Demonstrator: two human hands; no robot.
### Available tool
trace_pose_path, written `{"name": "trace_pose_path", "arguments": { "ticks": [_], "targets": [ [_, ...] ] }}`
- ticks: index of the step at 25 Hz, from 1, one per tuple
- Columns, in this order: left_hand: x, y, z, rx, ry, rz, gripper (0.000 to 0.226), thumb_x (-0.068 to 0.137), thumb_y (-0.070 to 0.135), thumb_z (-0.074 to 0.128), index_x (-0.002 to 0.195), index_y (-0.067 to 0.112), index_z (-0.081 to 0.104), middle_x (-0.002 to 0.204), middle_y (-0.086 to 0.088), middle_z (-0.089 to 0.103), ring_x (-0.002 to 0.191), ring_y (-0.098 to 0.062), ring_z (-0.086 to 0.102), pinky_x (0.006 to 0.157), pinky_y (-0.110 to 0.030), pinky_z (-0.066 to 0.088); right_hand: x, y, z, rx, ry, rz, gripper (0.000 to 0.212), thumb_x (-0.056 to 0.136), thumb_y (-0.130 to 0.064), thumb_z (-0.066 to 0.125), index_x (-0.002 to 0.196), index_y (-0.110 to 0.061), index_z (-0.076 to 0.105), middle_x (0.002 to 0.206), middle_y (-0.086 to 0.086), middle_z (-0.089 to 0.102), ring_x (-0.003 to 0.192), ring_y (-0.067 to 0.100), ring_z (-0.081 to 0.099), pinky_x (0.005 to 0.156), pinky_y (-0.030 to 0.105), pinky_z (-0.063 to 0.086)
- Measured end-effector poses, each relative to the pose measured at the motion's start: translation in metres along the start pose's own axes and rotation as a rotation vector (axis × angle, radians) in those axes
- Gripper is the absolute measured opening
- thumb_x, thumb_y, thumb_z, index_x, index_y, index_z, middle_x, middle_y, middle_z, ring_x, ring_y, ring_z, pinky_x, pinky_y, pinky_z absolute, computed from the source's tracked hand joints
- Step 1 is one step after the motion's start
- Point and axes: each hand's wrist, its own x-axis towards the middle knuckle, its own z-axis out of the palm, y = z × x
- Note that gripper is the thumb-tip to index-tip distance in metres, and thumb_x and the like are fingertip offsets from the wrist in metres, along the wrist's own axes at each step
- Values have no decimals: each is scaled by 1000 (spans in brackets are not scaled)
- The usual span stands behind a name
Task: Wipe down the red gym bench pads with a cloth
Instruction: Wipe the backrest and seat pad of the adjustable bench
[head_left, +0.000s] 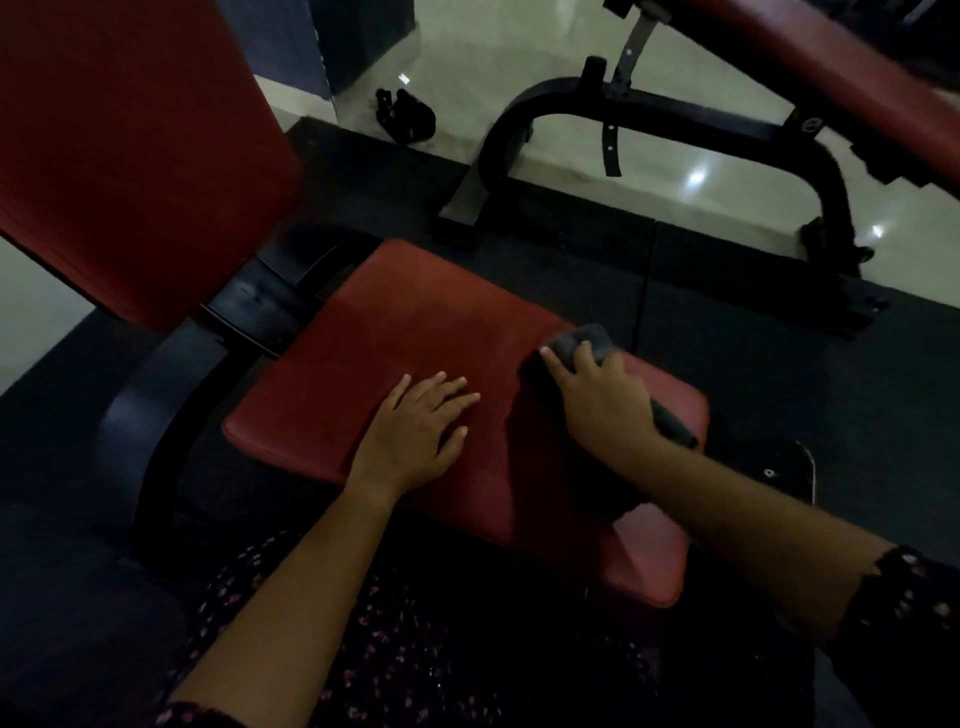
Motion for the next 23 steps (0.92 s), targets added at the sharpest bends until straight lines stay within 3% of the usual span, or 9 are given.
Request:
{"name": "trace_pose_path", "arguments": {
  "ticks": [3, 6, 10, 13, 14, 15, 17, 19, 23],
  "targets": [
    [-1, 0, -1, -28, 29, -23, 48, 91, 39, 38, 132, 26, 58, 140, 6, 55, 134, -17, 45, 114, -43, 26, -48, -31, 11, -31, 177, -152, 57, 90, -18, 31, 143, -33, 45, 136, 20, 53, 86, 37, 59, 51, 34, 42],
    [0, -2, -2, -36, -2, -22, 47, 92, 40, 38, 132, 27, 59, 139, 6, 55, 134, -17, 45, 113, -43, 26, -93, -50, 16, -16, 247, -334, 56, 86, -21, 33, 137, -32, 52, 131, 19, 58, 74, 37, 57, 48, 35, 43],
    [7, 0, -4, -17, -16, -33, 46, 91, 43, 39, 127, 27, 62, 134, 5, 58, 128, -20, 50, 111, -46, 30, -131, -46, 15, 10, 148, -560, 70, 78, -38, 66, 143, -40, 41, 143, 10, 48, 90, 38, 52, 60, 46, 48],
    [25, 8, -2, -1, -43, 3, 46, 91, 42, 38, 127, 26, 62, 136, 4, 57, 128, -20, 49, 113, -48, 29, -115, -39, -1, 175, -58, -381, 85, 86, -44, 59, 146, -54, 0, 161, 3, 4, 131, 47, 23, 90, 66, 36],
    [31, 12, 0, -5, -49, 19, 46, 91, 41, 38, 127, 26, 62, 137, 4, 56, 129, -20, 49, 113, -48, 29, -112, -40, -5, 227, -168, -306, 83, 91, -42, 53, 144, -56, -10, 161, 5, -10, 135, 49, 17, 93, 64, 35],
    [38, 16, 2, -10, -40, 39, 44, 91, 39, 38, 124, 25, 64, 135, 3, 58, 127, -20, 51, 111, -48, 31, -113, -43, -6, 240, -158, -299, 78, 93, -39, 48, 144, -56, -8, 161, 10, -10, 131, 49, 27, 88, 56, 41],
    [51, 25, 3, -68, 35, 65, 36, 91, 31, 42, 111, 22, 69, 119, 2, 67, 110, -21, 63, 104, -46, 38, -125, -47, 2, 143, 25, -444, 66, 90, -37, 46, 146, -53, 18, 157, 19, 19, 101, 39, 54, 63, 40, 46],
    [63, 35, 1, -155, 123, 63, 30, 90, 25, 43, 103, 19, 70, 104, 2, 71, 93, -21, 67, 97, -43, 44, -140, -36, 17, 51, 59, -566, 58, 86, -38, 45, 142, -52, 34, 150, 14, 37, 86, 31, 57, 55, 33, 42],
    [65, 39, 9, -153, 42, -11, 40, 91, 31, 39, 120, 21, 65, 128, 0, 63, 121, -20, 56, 107, -47, 36, -99, 18, 23, 33, 161, -454, 51, 91, -35, 38, 138, -54, 38, 146, 8, 44, 85, 28, 56, 55, 31, 38]
  ]
}}
